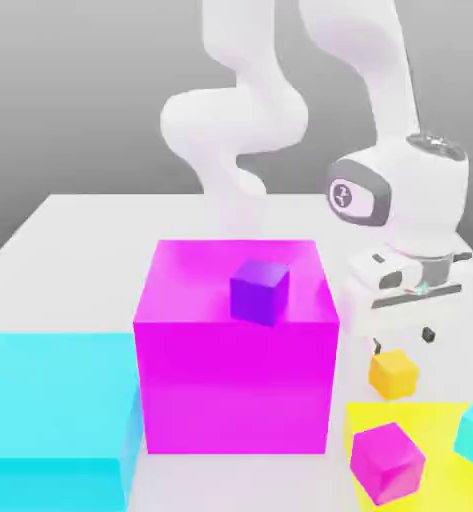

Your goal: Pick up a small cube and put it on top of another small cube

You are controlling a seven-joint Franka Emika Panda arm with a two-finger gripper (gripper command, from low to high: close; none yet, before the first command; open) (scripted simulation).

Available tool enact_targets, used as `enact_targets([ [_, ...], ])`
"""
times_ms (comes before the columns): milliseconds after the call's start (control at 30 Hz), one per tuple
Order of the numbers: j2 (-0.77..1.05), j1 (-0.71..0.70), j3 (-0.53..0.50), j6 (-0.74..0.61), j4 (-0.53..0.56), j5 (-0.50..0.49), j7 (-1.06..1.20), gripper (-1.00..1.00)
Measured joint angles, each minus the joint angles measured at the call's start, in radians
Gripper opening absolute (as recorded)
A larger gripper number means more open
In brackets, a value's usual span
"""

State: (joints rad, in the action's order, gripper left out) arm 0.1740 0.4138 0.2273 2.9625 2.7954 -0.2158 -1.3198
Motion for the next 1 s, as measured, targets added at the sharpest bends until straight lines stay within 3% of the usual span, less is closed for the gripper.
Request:
enact_targets([
  [67, 0.072, 0.069, -0.083, 0.057, -0.015, -0.061, -0.047, 0.00],
  [100, 0.103, 0.097, -0.116, 0.082, -0.022, -0.084, -0.066, -1.00],
  [333, 0.109, 0.103, -0.124, 0.088, -0.023, -0.093, -0.073, -1.00],
  [567, -0.116, 0.022, 0.019, -0.090, 0.020, 0.157, 0.117, -1.00],
  [1000, -0.057, -0.060, 0.015, -0.475, -0.418, 0.170, 0.483, -1.00],
])
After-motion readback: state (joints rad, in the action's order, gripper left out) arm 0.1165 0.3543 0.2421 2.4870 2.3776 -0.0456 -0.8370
